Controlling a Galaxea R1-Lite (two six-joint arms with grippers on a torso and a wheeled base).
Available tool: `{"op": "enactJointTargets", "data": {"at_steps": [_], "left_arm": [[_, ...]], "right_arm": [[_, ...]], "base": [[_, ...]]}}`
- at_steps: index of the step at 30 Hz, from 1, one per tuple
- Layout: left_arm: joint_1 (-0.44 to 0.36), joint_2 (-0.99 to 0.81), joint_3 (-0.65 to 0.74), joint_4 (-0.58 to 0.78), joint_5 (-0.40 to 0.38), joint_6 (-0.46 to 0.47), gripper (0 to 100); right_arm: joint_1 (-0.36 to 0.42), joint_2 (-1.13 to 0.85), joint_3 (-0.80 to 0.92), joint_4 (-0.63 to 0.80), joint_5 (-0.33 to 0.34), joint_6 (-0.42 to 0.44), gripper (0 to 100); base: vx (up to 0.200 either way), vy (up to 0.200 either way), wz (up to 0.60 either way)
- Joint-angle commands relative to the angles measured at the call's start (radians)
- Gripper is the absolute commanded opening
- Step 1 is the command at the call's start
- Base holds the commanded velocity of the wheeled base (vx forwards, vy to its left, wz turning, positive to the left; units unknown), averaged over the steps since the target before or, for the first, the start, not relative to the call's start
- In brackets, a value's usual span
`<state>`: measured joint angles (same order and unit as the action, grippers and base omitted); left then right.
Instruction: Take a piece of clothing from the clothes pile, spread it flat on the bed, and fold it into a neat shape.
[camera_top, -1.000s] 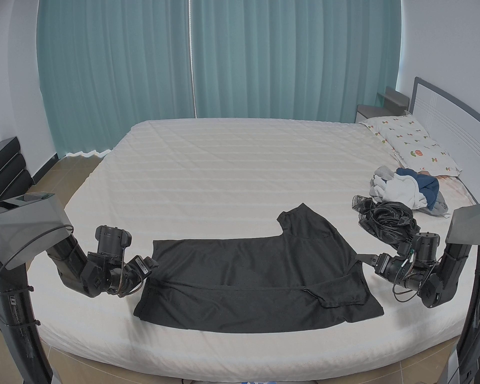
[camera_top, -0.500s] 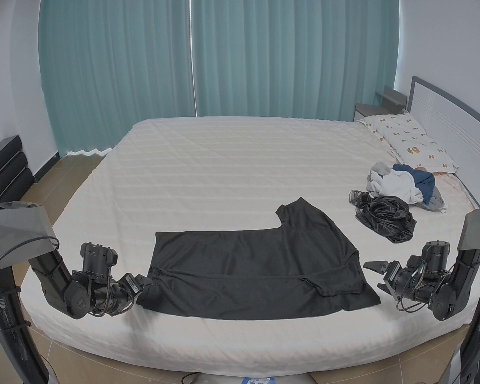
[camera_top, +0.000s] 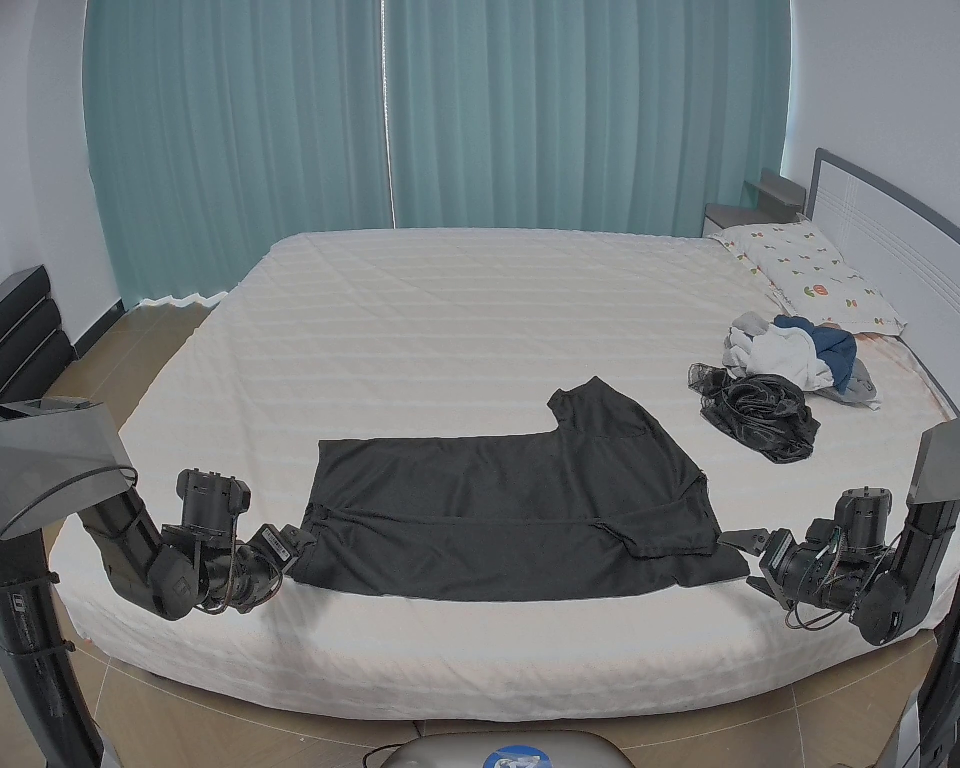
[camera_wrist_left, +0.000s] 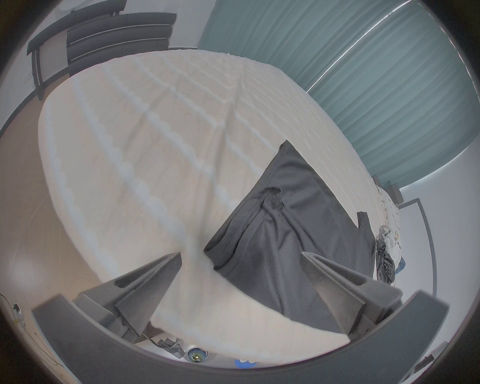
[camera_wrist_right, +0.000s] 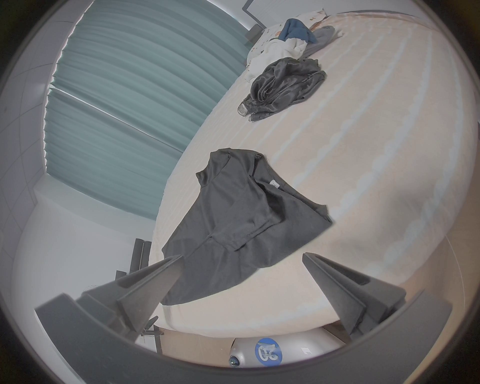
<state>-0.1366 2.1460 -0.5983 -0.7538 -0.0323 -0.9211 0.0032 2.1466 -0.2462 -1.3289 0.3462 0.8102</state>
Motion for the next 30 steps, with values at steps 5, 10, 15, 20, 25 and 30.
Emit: {"op": "enactJointTargets", "data": {"at_steps": [5, 10, 15, 20, 25, 30], "left_arm": [[-0.023, 0.111, -0.113, 0.013, 0.061, -0.002, 100], [-0.038, 0.137, -0.127, 0.024, 0.094, 0.044, 100], [-0.052, 0.161, -0.13, 0.024, 0.147, 0.068, 100], [-0.058, 0.183, -0.141, 0.019, 0.18, 0.096, 0], [-0.055, 0.201, -0.156, 0.022, 0.249, 0.091, 0], [-0.049, 0.193, -0.132, 0.024, 0.259, 0.088, 0]], "right_arm": [[0.018, 0.036, -0.01, -0.007, -0.049, 0.003, 100], [0.049, 0.045, -0.015, -0.007, -0.082, 0.006, 100], [0.052, 0.049, -0.015, -0.006, -0.084, 0.006, 100], [0.052, 0.065, -0.016, -0.007, -0.084, 0.006, 100], [0.064, 0.098, -0.021, -0.007, -0.125, 0.004, 100], [0.092, 0.13, -0.051, 0.002, -0.216, 0.004, 100]], "base": [[0.0, 0.0, 0.0], [0.0, 0.0, 0.0], [0.0, 0.0, 0.0], [0.0, 0.0, 0.0], [0.0, 0.0, 0.0], [0.0, 0.0, 0.0]]}}
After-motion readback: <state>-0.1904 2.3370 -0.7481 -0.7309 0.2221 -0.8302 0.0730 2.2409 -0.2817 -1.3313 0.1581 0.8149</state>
